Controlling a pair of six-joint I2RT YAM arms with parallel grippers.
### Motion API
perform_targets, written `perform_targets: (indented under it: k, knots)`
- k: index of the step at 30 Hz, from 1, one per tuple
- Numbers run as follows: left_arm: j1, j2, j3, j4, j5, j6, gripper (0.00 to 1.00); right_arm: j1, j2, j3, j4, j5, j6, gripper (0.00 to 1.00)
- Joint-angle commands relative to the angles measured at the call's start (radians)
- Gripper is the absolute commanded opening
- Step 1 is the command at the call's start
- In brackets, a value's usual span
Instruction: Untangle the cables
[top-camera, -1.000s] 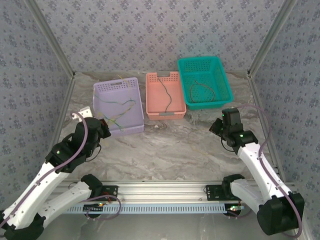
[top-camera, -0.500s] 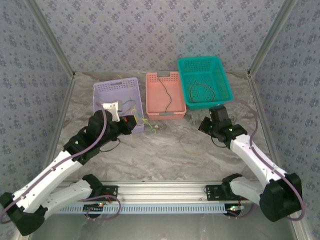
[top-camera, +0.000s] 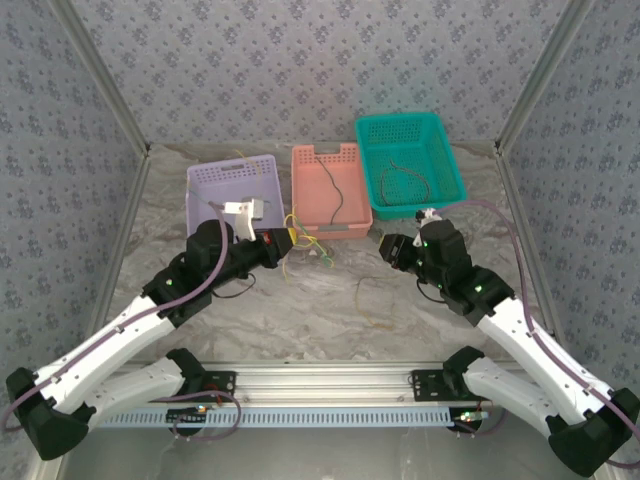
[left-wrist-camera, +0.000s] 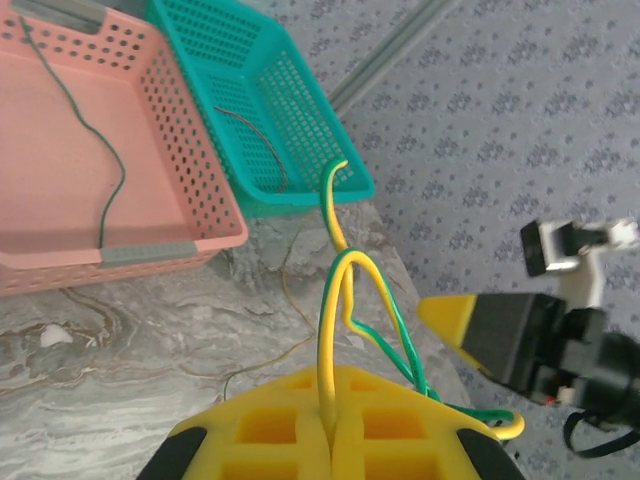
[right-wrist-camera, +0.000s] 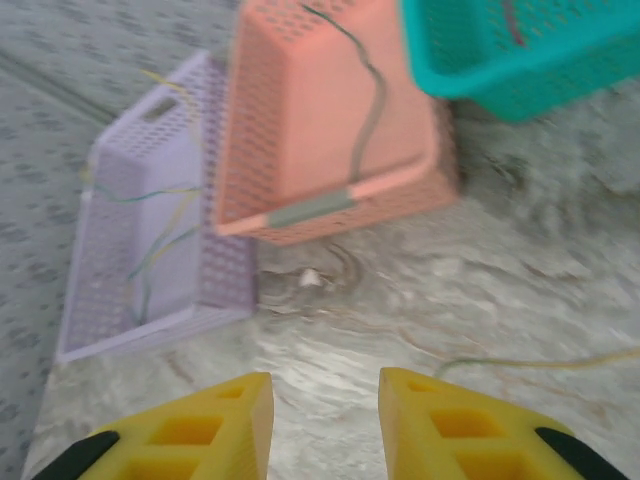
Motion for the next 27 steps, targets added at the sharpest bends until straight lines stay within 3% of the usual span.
perform_targets:
  k: [1,6,9,16,21,24,27]
  knots:
    - [-0.019,0.016,-0.009,0.081,0.044,0.081,0.0,0.051,0.048,0.114,0.034,-0.082,-0.077,0.34]
    - [-0.022,0.054,-0.011,0.098,0.015,0.089,0.0,0.196,0.117,0.174,0.117,-0.111,-0.106,0.36]
    - [-0.024,0.06,-0.018,0.123,0.009,0.076,0.0,0.255,0.143,0.173,0.125,-0.062,-0.071,0.38]
    - [-0.024,0.036,-0.025,0.122,-0.078,0.046,0.0,0.311,-0.005,-0.019,0.269,0.061,0.185,0.36]
    - [-0.032,0.035,-0.042,0.167,-0.093,0.012,0.0,0.374,-0.036,-0.033,0.29,0.129,0.235,0.38]
    - [-0.035,0.064,-0.015,0.144,-0.064,0.025,0.0,0.394,0.014,0.041,0.275,0.107,0.13,0.39]
    - [-0.034,0.115,0.061,0.047,-0.005,0.052,0.0,0.39,0.142,0.235,0.077,0.034,-0.138,0.35]
